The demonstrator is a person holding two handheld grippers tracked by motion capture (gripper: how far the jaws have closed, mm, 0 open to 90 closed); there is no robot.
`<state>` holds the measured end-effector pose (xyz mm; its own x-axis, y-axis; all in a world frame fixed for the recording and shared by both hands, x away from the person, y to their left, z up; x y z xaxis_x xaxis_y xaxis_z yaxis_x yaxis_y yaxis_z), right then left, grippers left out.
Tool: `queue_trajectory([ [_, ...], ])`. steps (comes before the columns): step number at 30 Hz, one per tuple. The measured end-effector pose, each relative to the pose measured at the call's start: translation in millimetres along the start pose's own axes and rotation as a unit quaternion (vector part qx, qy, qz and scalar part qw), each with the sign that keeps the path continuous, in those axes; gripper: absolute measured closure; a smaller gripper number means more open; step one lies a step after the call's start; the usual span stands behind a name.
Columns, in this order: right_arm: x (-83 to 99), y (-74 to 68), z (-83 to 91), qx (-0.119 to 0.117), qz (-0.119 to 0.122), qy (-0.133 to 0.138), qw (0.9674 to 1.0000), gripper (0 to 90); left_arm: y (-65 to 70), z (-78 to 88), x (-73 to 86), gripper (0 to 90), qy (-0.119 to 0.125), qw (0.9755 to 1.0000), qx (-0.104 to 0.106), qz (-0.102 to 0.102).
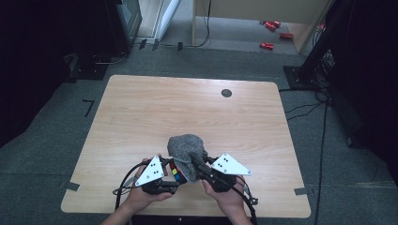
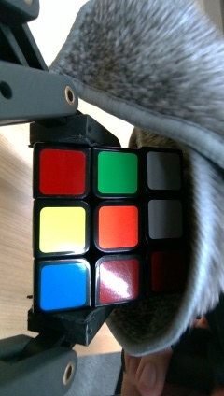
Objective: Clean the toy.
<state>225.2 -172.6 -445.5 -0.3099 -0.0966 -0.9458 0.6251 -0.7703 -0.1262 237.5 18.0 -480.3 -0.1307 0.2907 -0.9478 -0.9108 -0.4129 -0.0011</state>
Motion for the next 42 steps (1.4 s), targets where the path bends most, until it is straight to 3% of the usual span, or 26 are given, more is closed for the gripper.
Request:
queue_trajectory([
  [3,7.3,7.8,-1.9,0.014,-0.014,-0.016,0.9997,72.7,-1.3,-0.7,0.2,34.3,-0.006,0.9999,-0.010,0.002],
  [6,3.6,1.0,-0.4,0.004,0.005,-0.007,1.0000,72.5,-0.4,-1.9,0.6,34.3,-0.023,0.9994,-0.025,-0.007],
  [9,3.8,-4.1,-2.4,0.007,0.022,-0.007,0.9997,72.4,3.6,-0.9,-1.1,34.3,-0.025,0.9986,-0.038,-0.025],
  [10,5.6,-2.4,-3.4,0.005,0.018,-0.006,0.9998,72.3,3.9,0.0,-1.4,34.3,-0.025,0.9984,-0.038,-0.032],
  [13,11.8,8.6,-7.2,0.015,0.004,-0.026,0.9995,72.3,3.0,2.5,-3.4,34.3,-0.007,0.9993,-0.031,-0.020],
  [16,12.1,13.5,-4.7,0.014,-0.017,-0.028,0.9994,72.2,0.2,3.7,-3.8,34.3,0.005,0.9998,-0.018,-0.010],
  [18,7.7,9.4,-1.2,0.009,-0.007,-0.015,0.9998,72.0,-1.0,3.0,-2.1,34.3,-0.001,0.9996,-0.024,-0.012],
  [20,3.4,3.6,1.2,-0.011,0.002,0.004,0.9999,71.8,-1.5,2.9,-0.5,34.3,-0.006,0.9993,-0.032,-0.018],
  [24,8.6,5.9,-3.6,-0.007,0.001,-0.002,1.0000,71.9,-0.2,6.2,-2.5,34.3,0.006,0.9993,-0.028,-0.025],
  [27,15.9,18.8,-7.0,0.005,-0.021,-0.017,0.9996,72.0,-3.6,10.7,-6.4,34.3,0.036,0.9993,-0.011,0.001],
  [31,18.5,21.7,-8.3,0.005,-0.024,-0.023,0.9994,71.9,-11.0,15.0,-5.1,34.3,0.048,0.9986,-0.014,0.016],
  [36,24.9,11.3,-14.4,-0.026,-0.034,-0.029,0.9987,72.1,-13.8,19.6,-7.5,34.3,0.070,0.9968,-0.009,0.038],
  [39,27.9,8.4,-15.7,-0.051,-0.060,-0.030,0.9964,72.1,-17.5,22.2,-8.6,34.3,0.083,0.9949,-0.004,0.056],
  [42,32.8,2.3,-19.9,-0.075,-0.062,-0.047,0.9942,72.0,-21.8,23.1,-8.0,34.3,0.087,0.9938,-0.002,0.069],
])
Point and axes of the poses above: each handheld gripper's, and its own axes: z roughly backward along the jaws, x roughly out of its underside, y roughly to its right, the point moved 3 cm from there along -z, roughly forward along the jaws
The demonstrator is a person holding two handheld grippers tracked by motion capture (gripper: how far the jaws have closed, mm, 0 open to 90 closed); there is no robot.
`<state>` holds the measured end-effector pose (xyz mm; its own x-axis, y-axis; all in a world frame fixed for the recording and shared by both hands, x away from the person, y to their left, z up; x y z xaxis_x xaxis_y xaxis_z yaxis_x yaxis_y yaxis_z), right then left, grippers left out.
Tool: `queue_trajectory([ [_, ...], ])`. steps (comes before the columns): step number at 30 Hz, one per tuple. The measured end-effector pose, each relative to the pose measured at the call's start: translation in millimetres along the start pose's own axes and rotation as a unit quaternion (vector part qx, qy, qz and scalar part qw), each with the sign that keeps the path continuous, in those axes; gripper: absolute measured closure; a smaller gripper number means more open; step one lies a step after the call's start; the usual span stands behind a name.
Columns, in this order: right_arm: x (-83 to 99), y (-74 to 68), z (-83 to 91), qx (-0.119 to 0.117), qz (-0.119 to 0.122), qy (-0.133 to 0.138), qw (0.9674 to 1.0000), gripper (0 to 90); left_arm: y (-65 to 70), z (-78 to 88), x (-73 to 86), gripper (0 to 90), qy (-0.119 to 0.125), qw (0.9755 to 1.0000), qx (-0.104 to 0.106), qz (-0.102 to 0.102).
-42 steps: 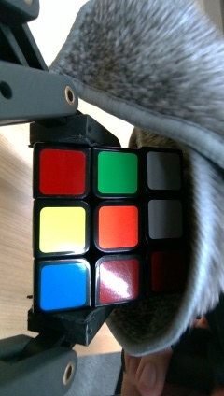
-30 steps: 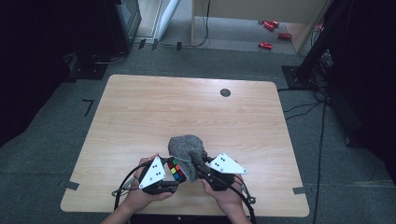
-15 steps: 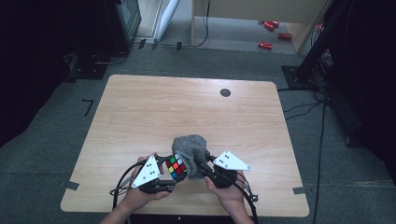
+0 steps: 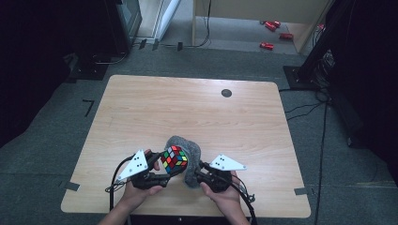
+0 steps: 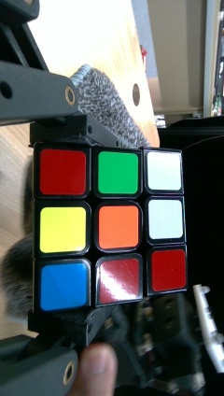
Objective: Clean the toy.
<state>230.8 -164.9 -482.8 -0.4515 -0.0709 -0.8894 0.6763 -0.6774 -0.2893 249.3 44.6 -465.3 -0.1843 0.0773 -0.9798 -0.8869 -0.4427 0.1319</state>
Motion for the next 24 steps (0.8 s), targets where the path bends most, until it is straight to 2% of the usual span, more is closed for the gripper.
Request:
queue_trajectory([
  [2,1.9,-3.3,-3.4,-0.008,0.001,-0.011,0.9999,72.0,-1.7,0.8,0.4,34.3,0.001,1.0000,0.002,0.004],
  [5,-1.0,-1.5,-1.7,-0.007,0.000,-0.007,1.0000,72.2,-2.7,1.5,0.2,34.3,0.003,1.0000,0.002,0.007],
  [8,-9.8,5.5,9.9,0.009,-0.011,0.032,0.9994,72.3,-1.6,1.5,0.0,34.3,0.003,1.0000,0.003,0.007],
  [10,-13.5,7.1,15.5,0.009,-0.013,0.049,0.9987,72.3,-0.8,0.9,-0.3,34.3,0.005,0.9999,0.007,0.010],
  [14,-4.7,-0.6,6.6,-0.011,-0.011,0.023,0.9996,72.1,-2.3,1.4,-2.3,34.3,0.013,0.9996,0.010,0.024],
  [16,1.7,-6.3,-1.3,-0.022,-0.003,0.001,0.9998,72.0,-4.0,2.4,-2.4,34.3,0.013,0.9995,0.009,0.026],
  [18,2.4,-8.3,-4.4,-0.021,0.009,-0.012,0.9997,71.9,-5.4,3.0,-1.3,34.3,0.013,0.9996,0.007,0.026],
  [20,-2.9,-4.0,-0.5,-0.013,0.010,-0.009,0.9998,71.9,-6.7,3.0,-0.4,34.3,0.012,0.9995,0.007,0.028],
  [23,-10.1,5.9,9.6,-0.012,-0.016,0.018,0.9996,71.9,-6.0,1.3,-0.3,34.3,0.011,0.9994,0.008,0.032],
  [24,-10.0,6.1,10.3,-0.014,-0.018,0.019,0.9996,71.9,-4.9,1.0,-0.8,34.3,0.011,0.9994,0.009,0.032],
])
Point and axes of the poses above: each handheld gripper's, and its own axes: z roughly backward along the jaws, x roughly out of its underside, y roughly to its right, the point moved 3 cm from there along -z, roughly forward along the jaws
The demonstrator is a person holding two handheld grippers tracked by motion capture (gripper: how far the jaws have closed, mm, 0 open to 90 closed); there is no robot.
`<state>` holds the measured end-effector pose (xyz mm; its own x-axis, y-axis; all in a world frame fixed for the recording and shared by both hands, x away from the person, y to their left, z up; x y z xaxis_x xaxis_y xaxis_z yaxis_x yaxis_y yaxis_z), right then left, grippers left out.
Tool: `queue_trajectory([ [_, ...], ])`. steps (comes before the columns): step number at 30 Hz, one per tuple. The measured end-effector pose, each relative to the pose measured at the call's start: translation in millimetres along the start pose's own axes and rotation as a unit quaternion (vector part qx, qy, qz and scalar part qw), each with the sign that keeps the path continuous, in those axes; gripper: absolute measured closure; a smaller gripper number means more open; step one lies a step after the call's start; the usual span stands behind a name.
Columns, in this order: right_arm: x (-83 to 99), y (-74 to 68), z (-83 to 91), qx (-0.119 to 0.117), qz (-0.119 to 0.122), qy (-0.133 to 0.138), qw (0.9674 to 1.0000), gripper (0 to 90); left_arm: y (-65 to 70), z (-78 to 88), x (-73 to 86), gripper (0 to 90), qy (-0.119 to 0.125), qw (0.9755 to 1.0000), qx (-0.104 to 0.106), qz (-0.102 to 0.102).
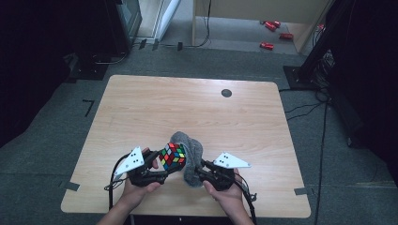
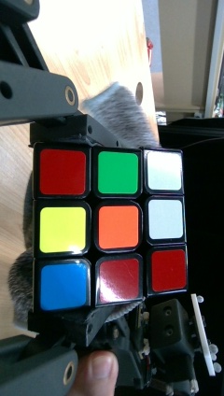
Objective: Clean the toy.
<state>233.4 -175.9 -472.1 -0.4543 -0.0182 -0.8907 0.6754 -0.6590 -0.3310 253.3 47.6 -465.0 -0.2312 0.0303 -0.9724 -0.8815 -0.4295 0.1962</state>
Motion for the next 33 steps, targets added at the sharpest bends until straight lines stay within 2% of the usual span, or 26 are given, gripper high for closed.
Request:
queue_trajectory([
  [4,6.5,-8.8,-9.6,-0.018,0.008,-0.023,0.9995,71.6,2.8,2.6,-5.3,34.3,0.004,1.0000,-0.002,-0.007],
  [6,6.4,-12.0,-12.0,-0.021,0.016,-0.028,0.9993,71.5,1.7,4.7,-6.7,34.3,0.009,1.0000,-0.002,-0.003],
  [8,2.4,-10.2,-9.4,-0.016,0.019,-0.024,0.9994,71.5,0.7,5.4,-6.5,34.3,0.009,1.0000,-0.002,0.000],
  [11,-4.2,-4.5,-1.9,-0.006,0.006,0.001,1.0000,71.5,1.7,3.7,-5.4,34.3,0.005,1.0000,-0.001,-0.002],
  [12,-4.0,-4.3,-1.6,-0.007,0.007,0.001,1.0000,71.5,2.0,3.1,-5.3,34.3,0.005,1.0000,0.000,-0.002],
  [18,9.9,-14.5,-15.2,-0.023,0.026,-0.035,0.9988,71.5,0.2,3.9,-5.1,34.3,0.005,1.0000,-0.007,0.002],
  [21,6.9,-12.0,-12.3,-0.015,0.040,-0.040,0.9983,71.3,-0.3,3.8,-5.0,34.3,0.006,1.0000,-0.006,0.004],
  [24,-0.4,-3.6,-3.5,-0.007,0.010,-0.016,0.9998,71.3,1.2,2.8,-3.8,34.3,0.000,1.0000,-0.007,-0.004],
  [25,-0.2,-3.0,-2.9,-0.006,0.008,-0.014,0.9998,71.3,1.6,2.4,-3.7,34.3,-0.001,1.0000,-0.007,-0.006],
  [28,7.3,-10.3,-8.3,-0.012,0.023,-0.032,0.9992,70.9,2.3,1.9,-3.5,34.3,-0.002,1.0000,-0.006,-0.005],
  [31,12.2,-16.4,-13.6,-0.005,0.055,-0.058,0.9968,70.7,1.9,2.1,-3.4,34.3,0.000,1.0000,-0.005,-0.002],
  [33,7.2,-13.7,-9.6,0.000,0.055,-0.051,0.9972,70.7,1.4,2.4,-4.1,34.3,0.003,1.0000,-0.003,0.001],
])
Point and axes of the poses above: each handheld gripper's, and its own axes: z roughly backward along the jaws, x roughly out of its underside, y roughly to its right, the point moved 3 cm from there along -z, roughly forward along the jaws
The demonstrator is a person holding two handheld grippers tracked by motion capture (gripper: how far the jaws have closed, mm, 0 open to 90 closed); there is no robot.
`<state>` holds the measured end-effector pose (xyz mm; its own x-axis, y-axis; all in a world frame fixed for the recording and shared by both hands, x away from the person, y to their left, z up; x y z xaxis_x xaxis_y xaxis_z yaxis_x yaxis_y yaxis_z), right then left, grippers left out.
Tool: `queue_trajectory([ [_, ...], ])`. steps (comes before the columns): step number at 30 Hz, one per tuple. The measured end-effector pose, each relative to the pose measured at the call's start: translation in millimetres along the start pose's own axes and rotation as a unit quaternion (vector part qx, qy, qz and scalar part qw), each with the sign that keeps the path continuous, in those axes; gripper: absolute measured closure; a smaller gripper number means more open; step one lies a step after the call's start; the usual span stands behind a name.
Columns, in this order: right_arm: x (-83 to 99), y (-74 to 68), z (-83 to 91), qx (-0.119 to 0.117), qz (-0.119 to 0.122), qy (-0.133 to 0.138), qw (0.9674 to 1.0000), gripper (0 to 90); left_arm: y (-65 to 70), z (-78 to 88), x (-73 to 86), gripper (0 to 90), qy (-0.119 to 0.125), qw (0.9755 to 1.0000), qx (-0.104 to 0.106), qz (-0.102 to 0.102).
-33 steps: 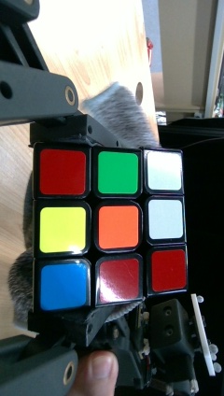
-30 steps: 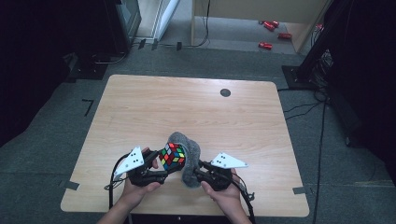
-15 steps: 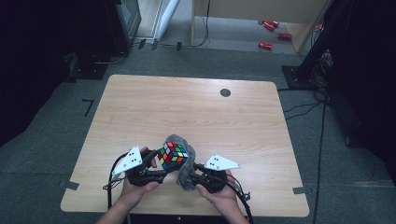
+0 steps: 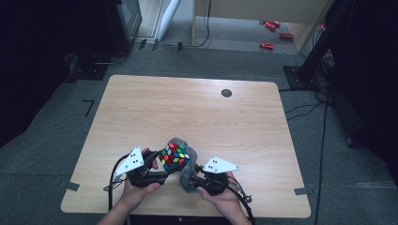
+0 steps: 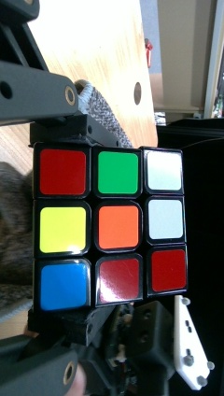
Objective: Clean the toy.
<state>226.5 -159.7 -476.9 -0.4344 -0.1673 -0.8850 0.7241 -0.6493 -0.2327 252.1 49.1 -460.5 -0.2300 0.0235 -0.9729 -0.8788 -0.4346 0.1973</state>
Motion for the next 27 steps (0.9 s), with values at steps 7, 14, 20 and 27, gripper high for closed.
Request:
queue_trajectory([
  [7,-1.3,6.8,3.0,-0.015,-0.026,0.016,0.9994,71.3,-2.0,-0.7,2.7,34.3,-0.005,1.0000,0.000,0.005],
  [14,9.1,-6.2,-10.9,-0.018,0.010,-0.026,0.9995,70.9,-2.6,1.3,1.0,34.3,0.002,1.0000,-0.003,0.006],
  [20,-1.4,11.2,4.1,0.007,-0.039,0.025,0.9989,71.1,-1.3,-2.1,3.5,34.3,-0.006,1.0000,-0.002,0.002],
  [27,13.9,-13.7,-16.1,0.002,-0.003,-0.003,1.0000,71.3,-3.7,3.3,1.0,34.3,0.005,0.9999,0.000,0.009],
])
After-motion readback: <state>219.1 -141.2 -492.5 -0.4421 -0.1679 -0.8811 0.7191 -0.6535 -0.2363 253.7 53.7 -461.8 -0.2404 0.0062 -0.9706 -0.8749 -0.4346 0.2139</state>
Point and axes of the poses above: each handheld gripper's, and its own axes: z roughly backward along the jaws, x roughly out of its underside, y roughly to its right, the point moved 3 cm from there along -z, roughly forward along the jaws
